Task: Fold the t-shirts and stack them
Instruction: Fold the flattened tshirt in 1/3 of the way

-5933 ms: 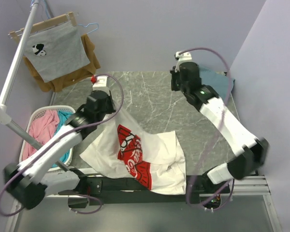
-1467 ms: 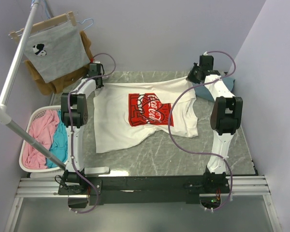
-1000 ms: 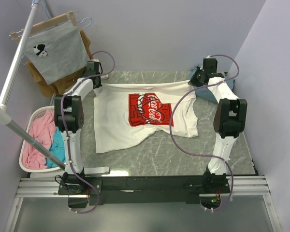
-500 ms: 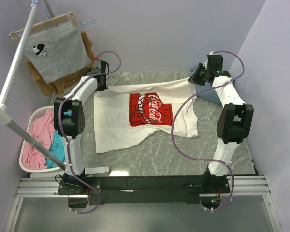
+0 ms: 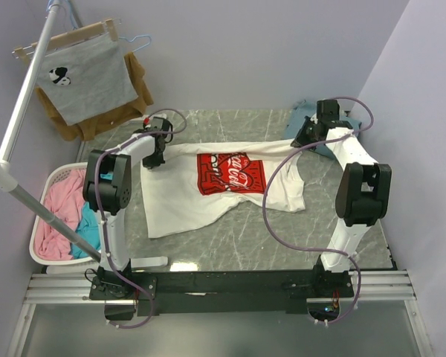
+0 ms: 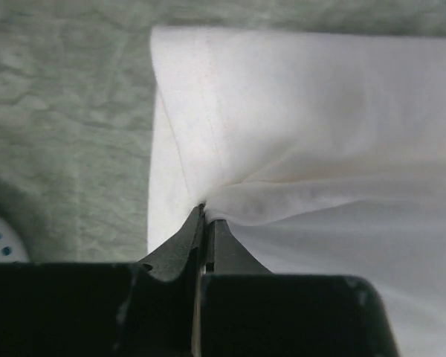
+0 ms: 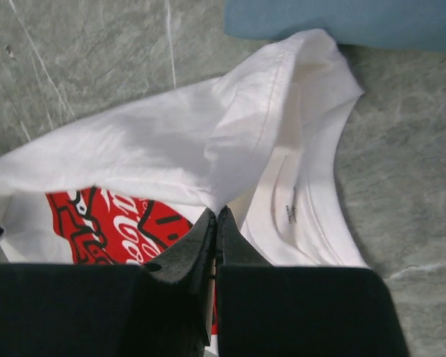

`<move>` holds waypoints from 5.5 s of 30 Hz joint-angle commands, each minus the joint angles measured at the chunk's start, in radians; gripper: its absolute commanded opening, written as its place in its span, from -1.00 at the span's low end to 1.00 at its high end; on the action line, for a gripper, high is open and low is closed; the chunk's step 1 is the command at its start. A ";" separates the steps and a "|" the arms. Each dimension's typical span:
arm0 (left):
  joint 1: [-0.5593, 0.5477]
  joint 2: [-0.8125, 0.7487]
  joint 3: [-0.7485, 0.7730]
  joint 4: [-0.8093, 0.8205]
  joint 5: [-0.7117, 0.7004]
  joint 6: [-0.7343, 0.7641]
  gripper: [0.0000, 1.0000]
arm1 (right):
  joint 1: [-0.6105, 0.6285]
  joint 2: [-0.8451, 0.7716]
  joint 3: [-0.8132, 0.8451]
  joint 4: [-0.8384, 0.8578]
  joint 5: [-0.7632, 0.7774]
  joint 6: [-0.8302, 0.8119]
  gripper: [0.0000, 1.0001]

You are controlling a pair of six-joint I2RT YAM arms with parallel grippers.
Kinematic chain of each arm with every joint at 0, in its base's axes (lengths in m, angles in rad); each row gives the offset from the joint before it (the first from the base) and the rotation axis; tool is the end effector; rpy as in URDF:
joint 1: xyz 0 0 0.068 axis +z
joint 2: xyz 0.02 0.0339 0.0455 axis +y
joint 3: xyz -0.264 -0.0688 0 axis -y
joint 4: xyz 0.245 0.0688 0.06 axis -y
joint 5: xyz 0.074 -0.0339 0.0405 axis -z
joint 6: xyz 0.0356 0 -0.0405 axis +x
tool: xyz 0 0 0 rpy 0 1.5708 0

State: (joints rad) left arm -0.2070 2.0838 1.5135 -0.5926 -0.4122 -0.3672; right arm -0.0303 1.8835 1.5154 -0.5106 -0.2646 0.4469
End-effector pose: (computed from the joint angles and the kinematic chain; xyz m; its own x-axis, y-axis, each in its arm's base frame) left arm 0.4242 -0.0745 0.1639 -0.8502 -0.1576 -0.5023 -0.2919 0.9351 0.2008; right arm 0.4206 -0.0034 0.2491 -0.7534 0.4402 -0.4885 0.2085 0.8645 0.4574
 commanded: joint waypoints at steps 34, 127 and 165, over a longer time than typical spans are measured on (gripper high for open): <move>-0.029 -0.198 0.025 -0.098 -0.323 -0.090 0.32 | -0.034 -0.207 -0.072 -0.046 0.232 -0.028 0.08; -0.181 -0.952 -1.027 0.349 0.142 -0.472 0.50 | 0.170 -0.511 -0.860 0.294 0.117 0.003 -0.65; -0.183 -0.720 -0.863 0.355 0.124 -0.369 0.52 | 0.170 0.131 0.239 0.162 0.148 -0.063 0.39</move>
State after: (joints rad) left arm -0.3859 1.3437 0.6117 -0.2520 -0.2852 -0.7589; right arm 0.1577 2.2780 1.9236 -0.4316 -0.2237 0.4393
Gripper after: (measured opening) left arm 0.756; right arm 0.672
